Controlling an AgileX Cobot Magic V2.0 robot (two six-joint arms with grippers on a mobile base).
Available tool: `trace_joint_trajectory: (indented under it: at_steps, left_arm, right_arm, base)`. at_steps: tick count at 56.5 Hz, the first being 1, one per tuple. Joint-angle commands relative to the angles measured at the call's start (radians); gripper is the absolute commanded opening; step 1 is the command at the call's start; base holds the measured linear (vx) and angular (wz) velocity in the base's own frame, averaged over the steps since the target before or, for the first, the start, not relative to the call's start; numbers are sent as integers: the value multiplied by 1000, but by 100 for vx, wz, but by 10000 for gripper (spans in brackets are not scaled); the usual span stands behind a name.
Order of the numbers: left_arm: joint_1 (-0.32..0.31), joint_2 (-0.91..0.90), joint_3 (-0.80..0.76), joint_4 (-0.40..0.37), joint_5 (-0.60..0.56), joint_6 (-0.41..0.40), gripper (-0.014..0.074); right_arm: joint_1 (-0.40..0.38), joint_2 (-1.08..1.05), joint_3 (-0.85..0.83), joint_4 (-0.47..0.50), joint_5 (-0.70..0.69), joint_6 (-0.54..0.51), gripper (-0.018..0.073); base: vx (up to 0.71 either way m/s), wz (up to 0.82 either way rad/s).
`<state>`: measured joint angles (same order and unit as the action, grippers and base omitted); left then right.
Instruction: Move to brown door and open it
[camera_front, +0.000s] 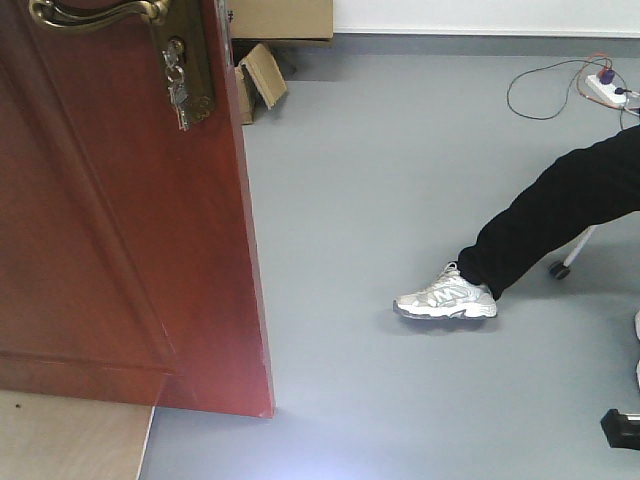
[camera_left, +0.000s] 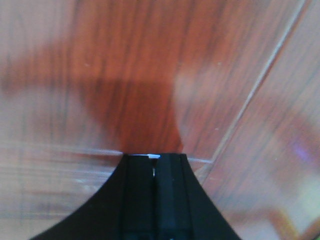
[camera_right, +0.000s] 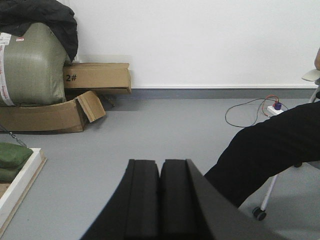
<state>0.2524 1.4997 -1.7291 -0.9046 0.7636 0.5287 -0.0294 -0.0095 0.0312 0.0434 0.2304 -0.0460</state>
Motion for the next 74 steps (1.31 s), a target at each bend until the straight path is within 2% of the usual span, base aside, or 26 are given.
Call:
trace_joint_trajectory:
  at_steps: [1, 74]
  left_arm:
    - [-4, -33, -29, -56, -61, -2, -6]
    - [-4, -33, -29, -56, -61, -2, -6]
  right_arm:
    - [-1, -13, 5, -3, -78, -5, 0]
    - [-1, -13, 5, -3, -78, -5, 0]
  base:
    - [10, -2]
    - [3, -1]
